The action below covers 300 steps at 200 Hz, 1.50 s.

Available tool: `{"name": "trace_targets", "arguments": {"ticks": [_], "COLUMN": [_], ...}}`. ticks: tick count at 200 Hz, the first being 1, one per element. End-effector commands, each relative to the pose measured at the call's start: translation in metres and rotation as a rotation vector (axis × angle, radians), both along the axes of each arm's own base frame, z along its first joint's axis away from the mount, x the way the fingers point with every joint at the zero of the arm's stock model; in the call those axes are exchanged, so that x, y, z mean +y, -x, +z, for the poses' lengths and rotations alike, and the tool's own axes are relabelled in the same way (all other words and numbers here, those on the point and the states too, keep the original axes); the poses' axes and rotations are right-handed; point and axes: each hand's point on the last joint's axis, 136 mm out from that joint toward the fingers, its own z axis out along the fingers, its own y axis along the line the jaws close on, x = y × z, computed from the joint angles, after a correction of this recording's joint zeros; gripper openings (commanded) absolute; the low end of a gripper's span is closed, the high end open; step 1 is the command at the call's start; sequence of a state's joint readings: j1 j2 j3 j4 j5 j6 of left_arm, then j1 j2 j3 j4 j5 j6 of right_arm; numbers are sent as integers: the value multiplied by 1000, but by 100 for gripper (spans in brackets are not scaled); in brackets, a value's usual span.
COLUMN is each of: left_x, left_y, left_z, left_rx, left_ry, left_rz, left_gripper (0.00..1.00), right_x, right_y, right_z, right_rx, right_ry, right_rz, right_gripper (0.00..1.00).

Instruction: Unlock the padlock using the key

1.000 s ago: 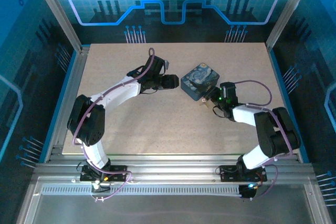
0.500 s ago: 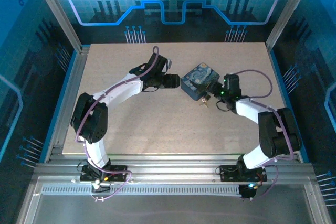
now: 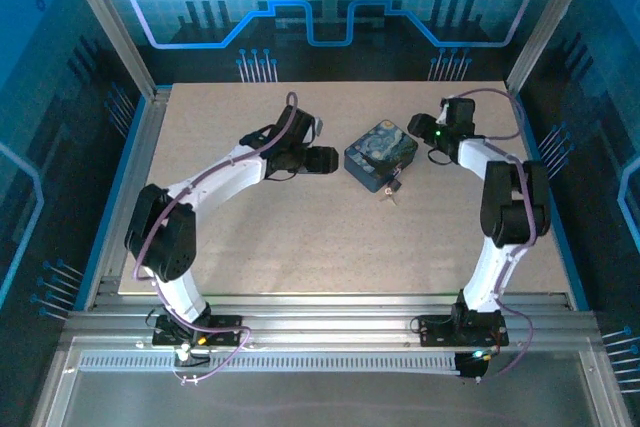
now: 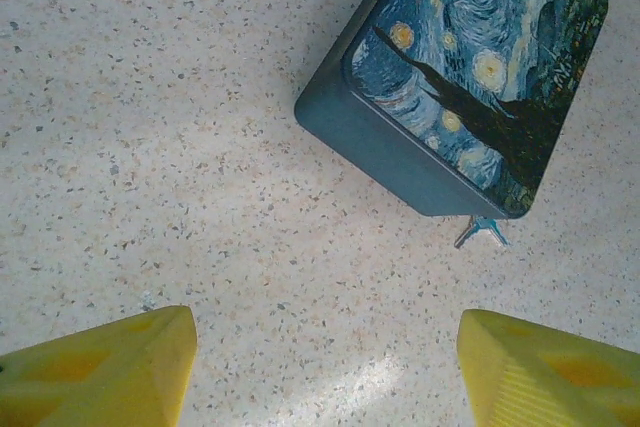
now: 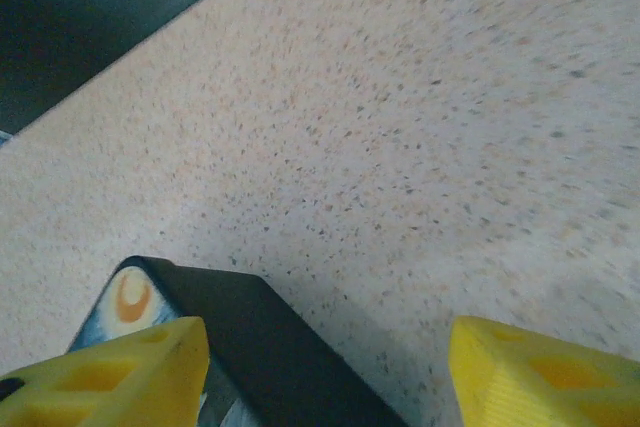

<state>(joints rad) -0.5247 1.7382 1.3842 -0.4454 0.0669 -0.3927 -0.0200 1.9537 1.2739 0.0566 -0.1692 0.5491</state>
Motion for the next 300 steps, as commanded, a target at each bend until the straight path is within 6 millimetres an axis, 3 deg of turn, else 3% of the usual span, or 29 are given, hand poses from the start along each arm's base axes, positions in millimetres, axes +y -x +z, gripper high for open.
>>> {"name": "trace_targets", "arguments": {"ticks": [1,33,52,105,161,180,208,232,250,300], "left_x": [5,7,7,14,26,25,23,24,24,26], "left_y": [10,12,11,10,18,20,27,31,34,37], "left_z": [16,22,24,23,8,2,-5,-10,-15,-17], "left_rx": [-21,-38,-42,-46,-17,5,34,56,76,89], "left_ry": [4,1,-4,-41,-81,-72,-56,-46,-38,-37], "left_rz": [-2,-6,-7,10,41,48,50,64,67,75], "left_gripper": [70,70,71,71,71,71,71,71,71,71], "right_x": [23,51,79,165,217,215,192,169,158,130], "right_y": [-9,-18,-13,27,71,73,68,77,94,169], "right_z": [-11,-22,-22,-30,-14,-6,18,34,35,1], "right_rx": [29,72,87,100,59,47,15,8,31,180], "right_ry": [-51,-159,-154,-130,-163,-134,-54,33,70,97], "right_rz": [173,334,449,714,770,733,644,583,562,509], "right_gripper": [62,58,55,54,53,54,58,59,61,60]}}
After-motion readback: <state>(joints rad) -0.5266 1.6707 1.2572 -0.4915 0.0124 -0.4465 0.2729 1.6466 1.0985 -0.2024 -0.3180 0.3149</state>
